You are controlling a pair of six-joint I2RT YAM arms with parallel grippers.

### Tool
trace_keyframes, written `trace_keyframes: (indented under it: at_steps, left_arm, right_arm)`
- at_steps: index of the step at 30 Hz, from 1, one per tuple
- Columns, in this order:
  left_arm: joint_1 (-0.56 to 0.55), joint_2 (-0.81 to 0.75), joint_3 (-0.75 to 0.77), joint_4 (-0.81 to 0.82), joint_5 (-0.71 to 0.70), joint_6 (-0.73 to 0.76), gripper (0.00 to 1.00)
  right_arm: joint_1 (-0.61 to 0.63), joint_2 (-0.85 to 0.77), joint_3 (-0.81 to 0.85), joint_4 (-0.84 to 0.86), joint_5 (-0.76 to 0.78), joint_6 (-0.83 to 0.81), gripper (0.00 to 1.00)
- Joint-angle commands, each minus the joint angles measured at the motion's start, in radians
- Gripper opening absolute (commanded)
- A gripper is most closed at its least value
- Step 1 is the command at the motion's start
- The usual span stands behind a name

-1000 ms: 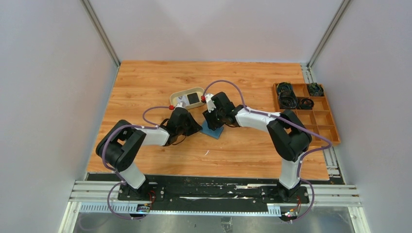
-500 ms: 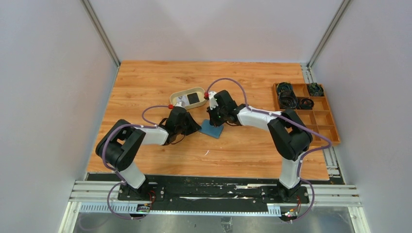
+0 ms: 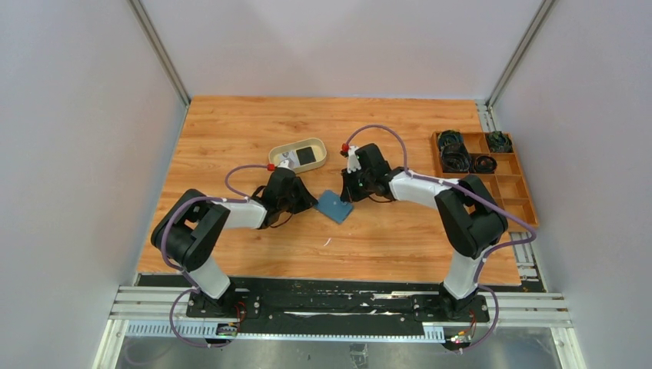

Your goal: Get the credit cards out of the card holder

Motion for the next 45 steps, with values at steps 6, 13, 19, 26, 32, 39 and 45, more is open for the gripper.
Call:
trace_keyframes:
  at_steps: [6,13,19,26,32,39,45]
  left_arm:
    - [0.014,0.012,0.032,-0.159,-0.055,0.125,0.17]
    - [0.014,-0.005,0.109,-0.233,-0.087,0.231,0.18]
    - [0.014,-0.01,0.142,-0.266,-0.093,0.282,0.18]
    - [0.014,-0.024,0.139,-0.265,-0.067,0.31,0.19]
    - [0.014,-0.1,0.148,-0.26,0.006,0.338,0.26]
    - [-0.026,-0.182,0.158,-0.255,0.128,0.308,0.4]
    - [-0.088,-0.149,0.152,-0.214,0.131,0.246,0.41]
  right_arm:
    - [-0.044,-0.018,-0.051,-0.037,0.119,0.069,0.05]
    - [-0.016,-0.046,-0.051,-0.054,0.17,-0.013,0.56]
    - [0.003,-0.017,-0.04,-0.059,0.175,-0.025,0.57]
    - [0.006,0.042,-0.005,-0.043,0.152,-0.021,0.47]
    - [0.006,0.078,0.031,-0.066,0.133,-0.031,0.2]
    - [0.001,0.067,0.007,-0.045,0.102,-0.005,0.0]
    - [-0.071,-0.017,-0.143,0.157,-0.047,0.163,0.0]
